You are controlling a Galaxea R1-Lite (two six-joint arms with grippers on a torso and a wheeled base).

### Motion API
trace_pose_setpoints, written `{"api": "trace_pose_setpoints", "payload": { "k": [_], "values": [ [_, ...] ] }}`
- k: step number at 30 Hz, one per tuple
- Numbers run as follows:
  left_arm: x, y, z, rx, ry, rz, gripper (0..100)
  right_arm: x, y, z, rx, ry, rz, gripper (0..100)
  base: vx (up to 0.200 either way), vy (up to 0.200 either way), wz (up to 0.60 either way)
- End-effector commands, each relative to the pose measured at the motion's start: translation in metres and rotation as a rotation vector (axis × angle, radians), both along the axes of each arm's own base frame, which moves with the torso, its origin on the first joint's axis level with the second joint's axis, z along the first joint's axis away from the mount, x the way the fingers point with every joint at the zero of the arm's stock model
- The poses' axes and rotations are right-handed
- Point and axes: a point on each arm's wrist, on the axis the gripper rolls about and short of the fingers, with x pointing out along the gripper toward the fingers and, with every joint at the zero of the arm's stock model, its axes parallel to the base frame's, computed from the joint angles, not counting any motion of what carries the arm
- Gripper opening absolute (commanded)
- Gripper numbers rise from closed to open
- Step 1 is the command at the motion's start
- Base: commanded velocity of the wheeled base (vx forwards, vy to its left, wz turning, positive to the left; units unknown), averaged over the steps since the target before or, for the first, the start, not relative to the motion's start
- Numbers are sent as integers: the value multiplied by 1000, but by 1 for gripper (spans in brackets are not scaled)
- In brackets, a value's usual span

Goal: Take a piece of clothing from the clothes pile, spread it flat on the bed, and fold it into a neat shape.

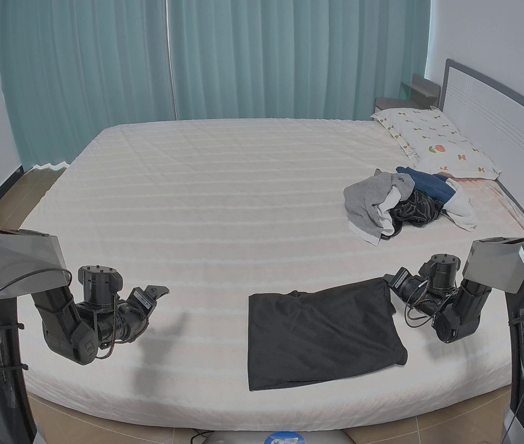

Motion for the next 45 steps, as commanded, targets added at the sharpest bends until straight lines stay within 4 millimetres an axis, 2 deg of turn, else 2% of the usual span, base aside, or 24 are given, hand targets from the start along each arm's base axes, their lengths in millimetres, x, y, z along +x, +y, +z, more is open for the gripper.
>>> {"api": "trace_pose_setpoints", "payload": {
  "k": [1, 9, 23, 24, 30, 33, 35, 36, 39, 41, 45],
  "values": [
    [0, 0, 0, 0, 1, -1, 100, 1, -3, -1, 0, 1, -8, 0, 0, 0, 0],
    [0, 0, 0, 0, 1, -1, 100, 3, -10, -2, -1, 10, -24, 0, 0, 0, 0],
    [0, 0, 0, 0, 1, -1, 100, 2, -11, -6, -5, 38, -24, 0, 0, 0, 0],
    [0, 0, 0, 0, 1, -1, 100, 2, -11, -6, -5, 40, -22, 100, 0, 0, 0],
    [0, 0, -1, 0, 2, -1, 100, -1, -12, -1, -3, 31, -26, 100, 0, 0, 0],
    [0, 0, 0, 0, 1, -1, 100, -18, -17, 11, 3, 47, -21, 100, 0, 0, 0],
    [0, 0, 0, 0, 1, -1, 100, -18, -17, 11, 3, 47, -21, 100, 0, 0, 0],
    [0, 0, -1, 0, 2, -1, 100, -43, -23, 20, 25, 79, 52, 100, 0, 0, 0],
    [0, 0, 0, 0, 1, -1, 100, -75, -32, 27, 30, 120, 196, 100, 0, 0, 0],
    [0, 0, 0, 0, 1, 0, 100, -85, -35, 23, 2, 135, 247, 100, -100, 0, 0],
    [0, 0, -1, 0, 2, -1, 100, -90, -36, 16, -21, 164, 276, 100, -100, 0, 0]
  ]
}}
